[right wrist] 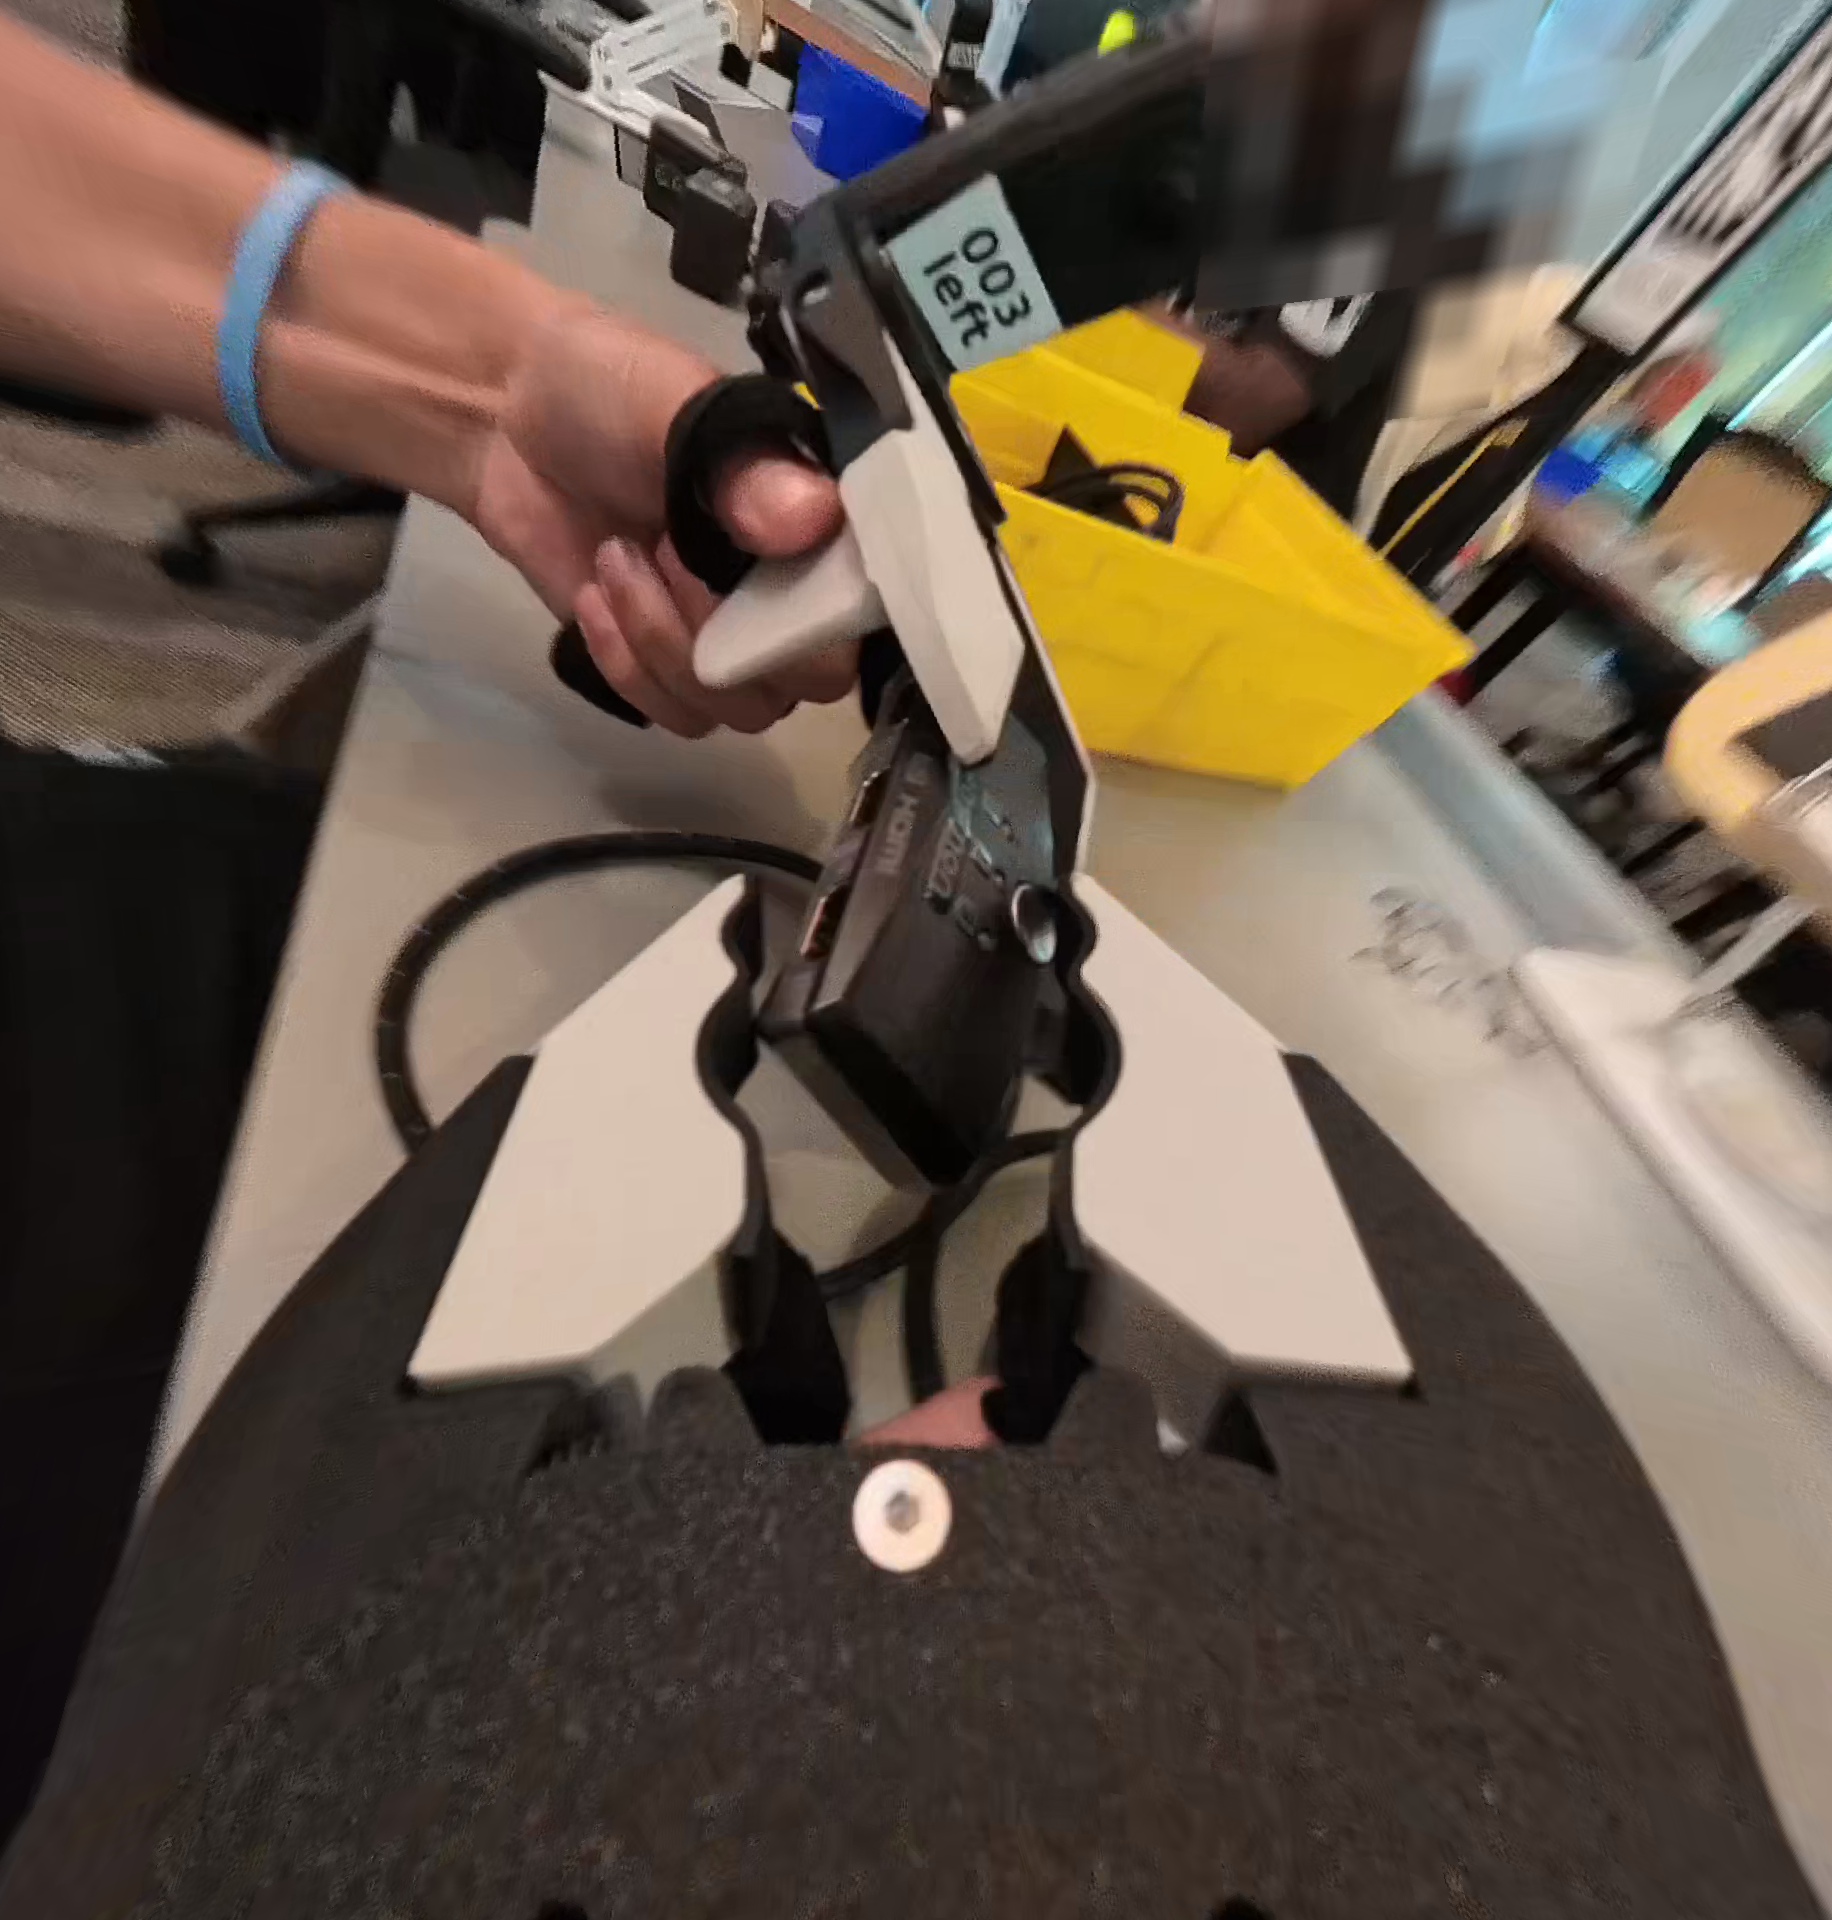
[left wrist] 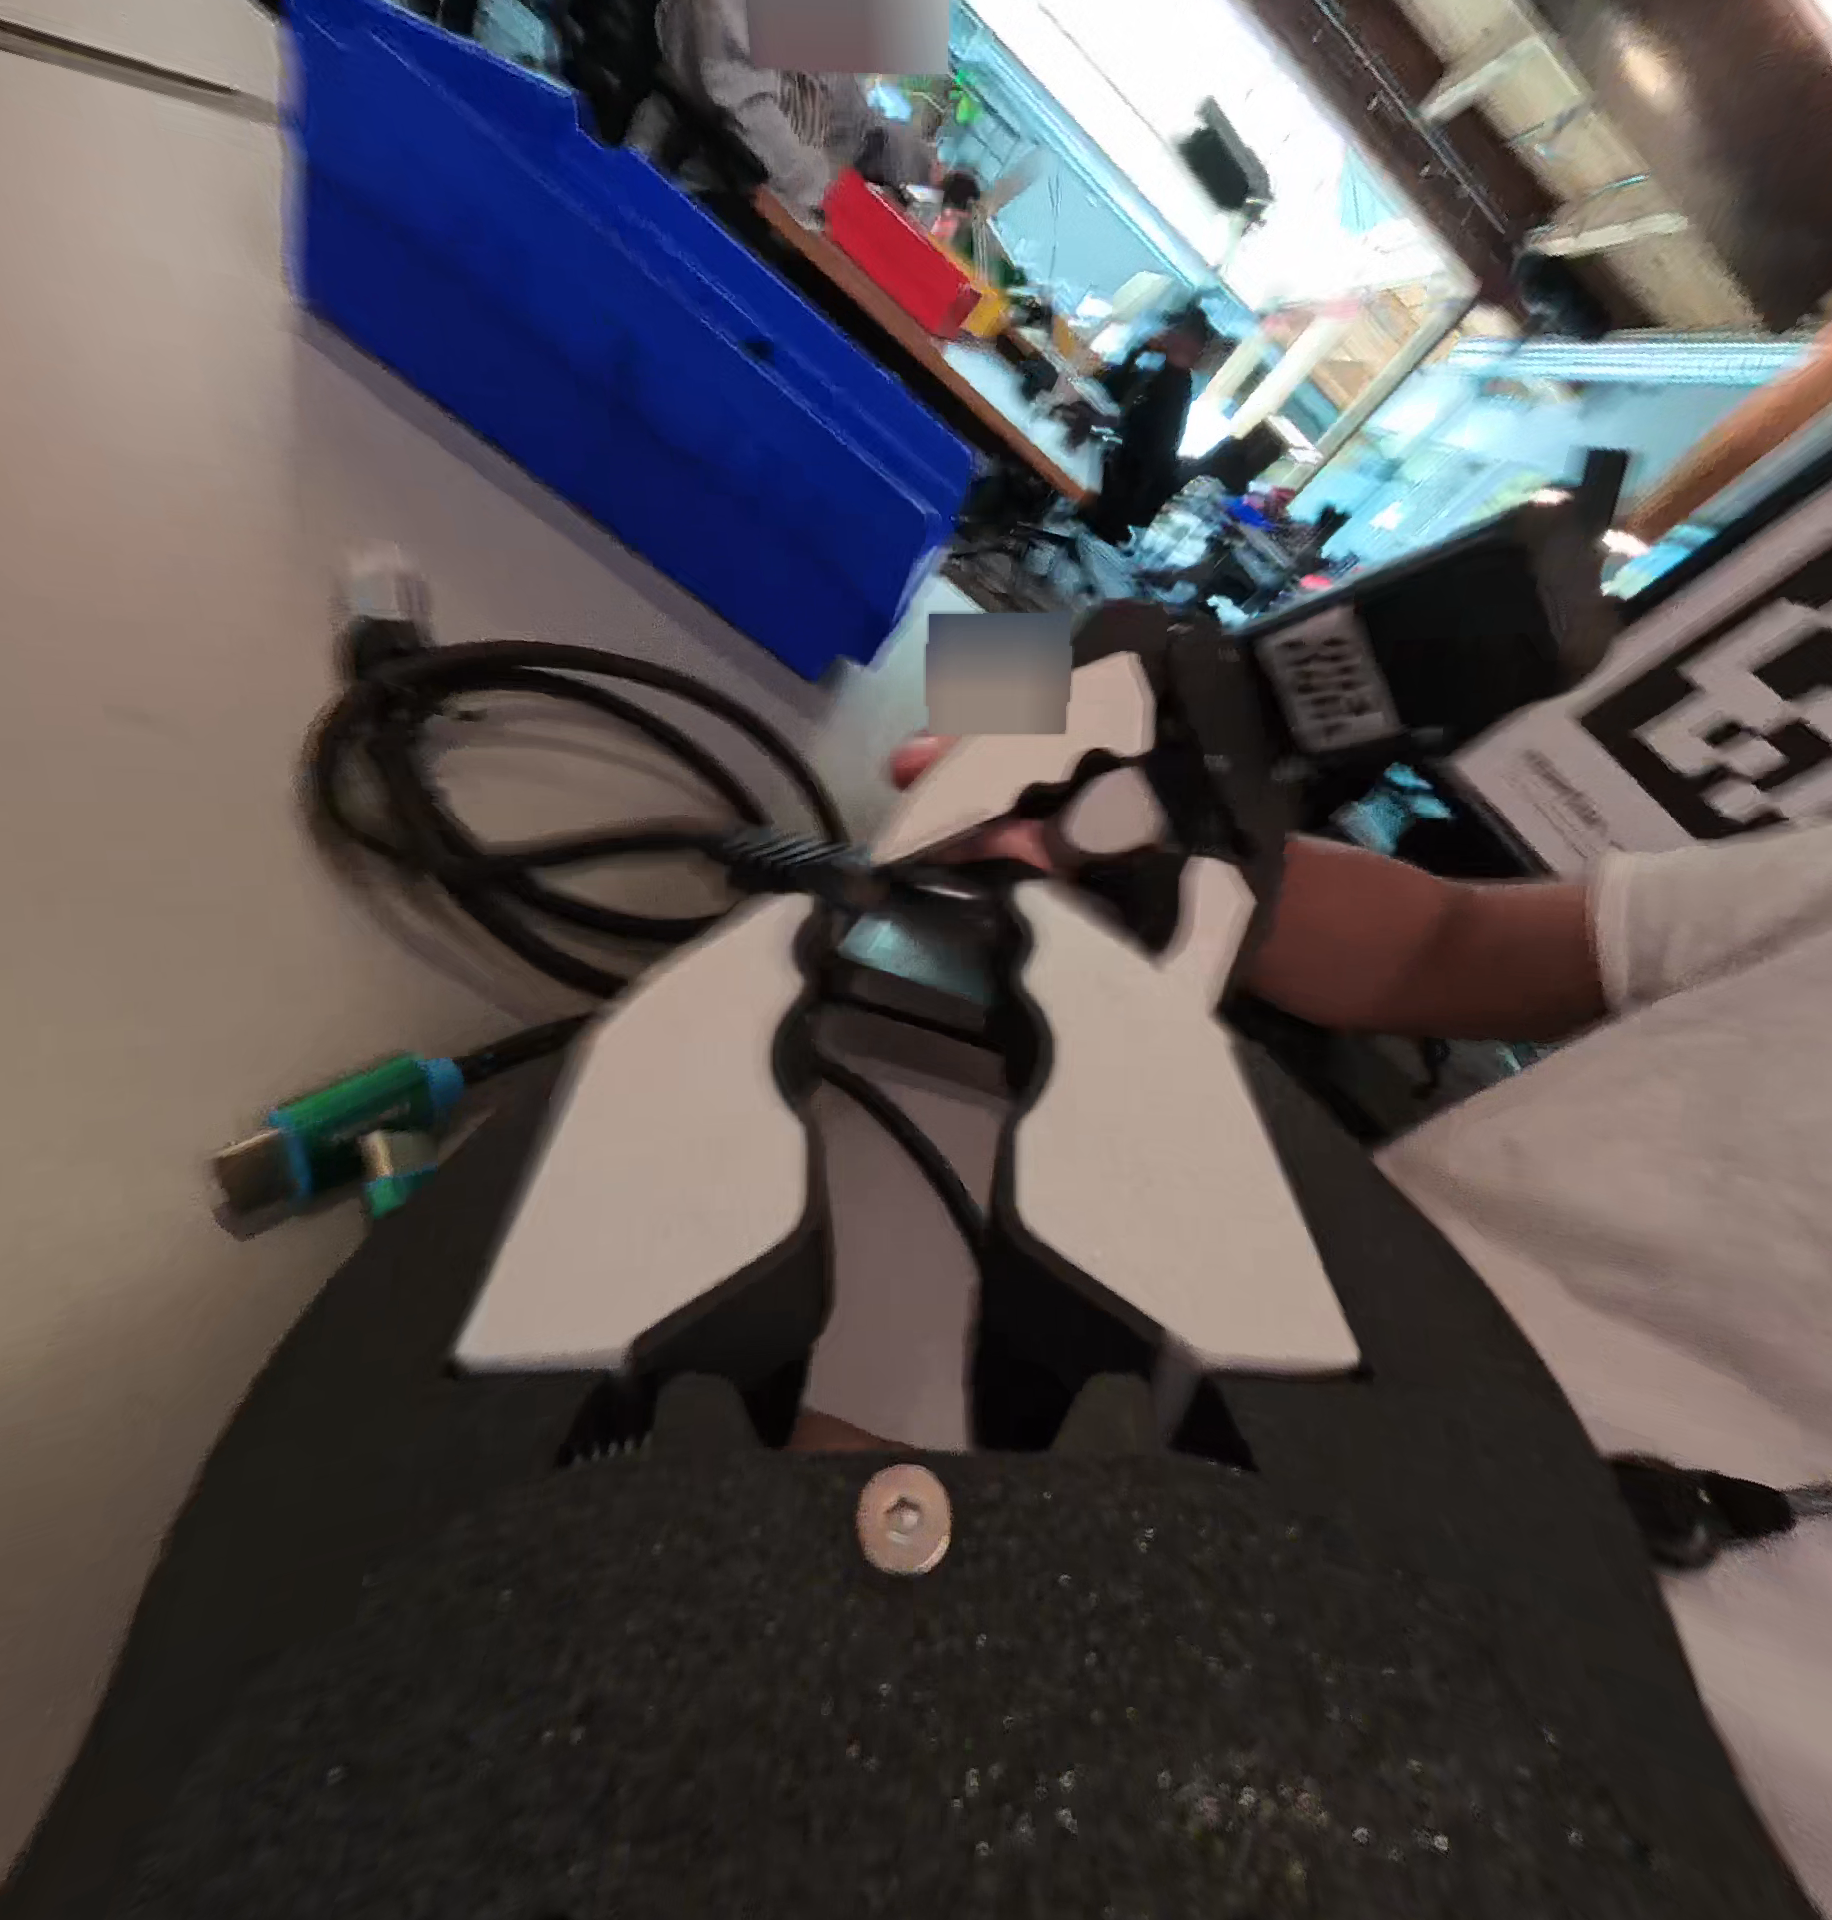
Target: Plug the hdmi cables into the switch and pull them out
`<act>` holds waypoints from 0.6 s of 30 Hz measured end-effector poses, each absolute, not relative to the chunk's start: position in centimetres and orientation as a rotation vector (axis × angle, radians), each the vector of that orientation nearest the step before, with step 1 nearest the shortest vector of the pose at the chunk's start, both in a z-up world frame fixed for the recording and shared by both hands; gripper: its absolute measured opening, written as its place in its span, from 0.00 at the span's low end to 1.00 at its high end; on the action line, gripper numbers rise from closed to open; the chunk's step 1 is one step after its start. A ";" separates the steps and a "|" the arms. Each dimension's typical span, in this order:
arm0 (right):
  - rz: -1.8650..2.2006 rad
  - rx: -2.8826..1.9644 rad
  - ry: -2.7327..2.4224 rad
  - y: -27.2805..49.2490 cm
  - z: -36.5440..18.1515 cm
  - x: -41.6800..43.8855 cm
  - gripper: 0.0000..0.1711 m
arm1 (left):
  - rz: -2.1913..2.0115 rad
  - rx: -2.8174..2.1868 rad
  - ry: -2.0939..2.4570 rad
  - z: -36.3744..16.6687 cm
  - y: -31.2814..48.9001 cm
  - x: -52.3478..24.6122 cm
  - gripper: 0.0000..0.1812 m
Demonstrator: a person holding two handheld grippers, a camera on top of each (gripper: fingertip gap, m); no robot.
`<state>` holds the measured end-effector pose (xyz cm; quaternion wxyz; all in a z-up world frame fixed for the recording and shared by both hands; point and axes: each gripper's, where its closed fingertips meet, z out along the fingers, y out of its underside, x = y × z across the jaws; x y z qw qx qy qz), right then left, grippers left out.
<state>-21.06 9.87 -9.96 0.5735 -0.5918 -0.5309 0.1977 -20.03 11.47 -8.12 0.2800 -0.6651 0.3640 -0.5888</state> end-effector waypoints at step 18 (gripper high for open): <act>0.827 -1.916 -0.692 9.1 -13.7 -16.4 0.45 | -0.483 -1.918 1.824 -14.9 12.4 -25.0 0.35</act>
